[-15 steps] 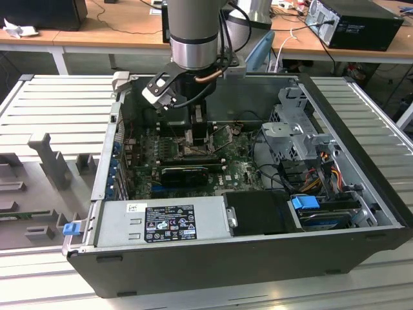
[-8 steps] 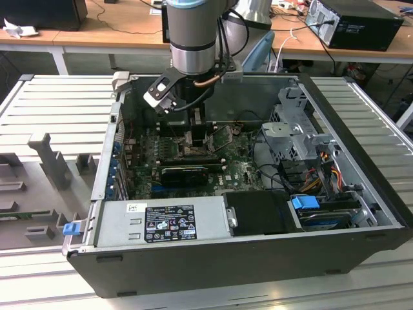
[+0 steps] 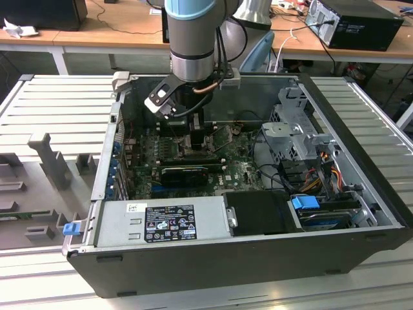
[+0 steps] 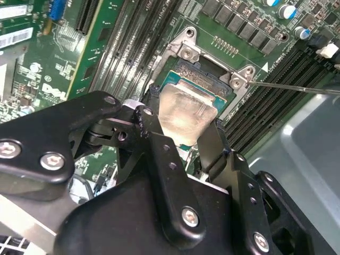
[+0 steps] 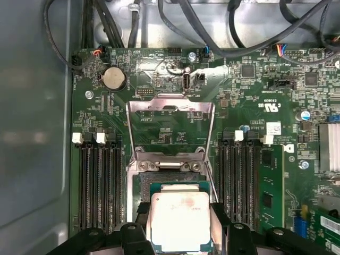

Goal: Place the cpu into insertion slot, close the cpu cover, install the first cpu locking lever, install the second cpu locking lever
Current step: 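Place the cpu into insertion slot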

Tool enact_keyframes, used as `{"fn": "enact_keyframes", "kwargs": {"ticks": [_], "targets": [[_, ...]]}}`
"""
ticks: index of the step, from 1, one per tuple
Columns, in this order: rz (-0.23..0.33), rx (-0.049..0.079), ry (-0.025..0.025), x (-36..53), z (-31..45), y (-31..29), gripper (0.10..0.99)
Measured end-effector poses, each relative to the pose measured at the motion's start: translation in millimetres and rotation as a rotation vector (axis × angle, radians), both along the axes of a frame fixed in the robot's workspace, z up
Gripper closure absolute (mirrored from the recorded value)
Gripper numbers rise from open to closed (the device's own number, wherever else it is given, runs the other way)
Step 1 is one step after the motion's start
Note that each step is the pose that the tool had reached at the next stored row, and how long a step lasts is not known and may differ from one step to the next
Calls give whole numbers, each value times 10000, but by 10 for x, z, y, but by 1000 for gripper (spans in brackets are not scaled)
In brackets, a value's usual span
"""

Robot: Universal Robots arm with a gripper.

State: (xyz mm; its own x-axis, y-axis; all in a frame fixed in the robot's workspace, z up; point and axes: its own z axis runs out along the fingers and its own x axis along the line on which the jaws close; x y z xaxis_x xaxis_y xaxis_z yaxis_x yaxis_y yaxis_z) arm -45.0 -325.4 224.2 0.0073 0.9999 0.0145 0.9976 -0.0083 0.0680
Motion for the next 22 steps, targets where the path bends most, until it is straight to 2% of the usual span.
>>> {"fn": "enact_keyframes", "kwargs": {"ticks": [5,7,14,22], "targets": [[-1,9,6,-5,-88,17,557],[-1,7,11,-5,-133,47,557],[-63,9,14,-5,-191,64,557],[-171,9,15,-4,-220,67,557]]}}
